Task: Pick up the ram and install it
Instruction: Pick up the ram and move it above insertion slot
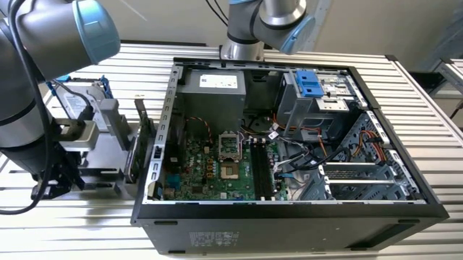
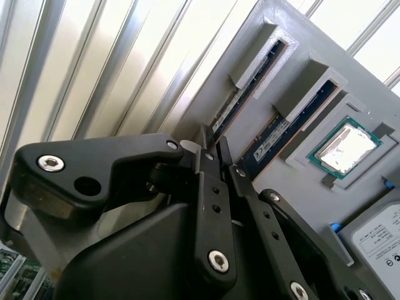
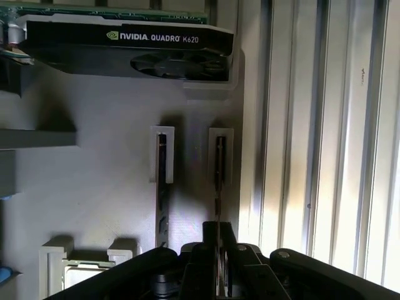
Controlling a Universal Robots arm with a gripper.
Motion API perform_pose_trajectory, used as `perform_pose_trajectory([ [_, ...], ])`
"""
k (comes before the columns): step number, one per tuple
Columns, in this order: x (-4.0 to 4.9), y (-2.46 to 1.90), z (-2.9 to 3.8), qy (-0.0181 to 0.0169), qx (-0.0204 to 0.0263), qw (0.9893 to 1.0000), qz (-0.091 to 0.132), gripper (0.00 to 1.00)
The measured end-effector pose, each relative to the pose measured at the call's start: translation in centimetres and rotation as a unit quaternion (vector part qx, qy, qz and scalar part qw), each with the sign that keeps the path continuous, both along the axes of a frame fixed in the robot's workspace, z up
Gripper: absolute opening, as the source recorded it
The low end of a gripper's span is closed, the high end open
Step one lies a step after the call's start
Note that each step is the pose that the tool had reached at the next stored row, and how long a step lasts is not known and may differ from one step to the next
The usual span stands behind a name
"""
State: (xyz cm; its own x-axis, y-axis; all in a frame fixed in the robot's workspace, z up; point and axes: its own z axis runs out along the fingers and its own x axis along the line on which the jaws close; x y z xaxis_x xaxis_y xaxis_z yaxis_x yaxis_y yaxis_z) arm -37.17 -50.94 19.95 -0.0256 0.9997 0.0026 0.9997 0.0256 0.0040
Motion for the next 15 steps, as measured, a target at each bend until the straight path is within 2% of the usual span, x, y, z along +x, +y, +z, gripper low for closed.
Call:
perform_pose_trajectory([
  [15, 0.00, 0.00, 1.71, 0.0000, 0.0000, 1.0000, 0.000, 0.00],
])
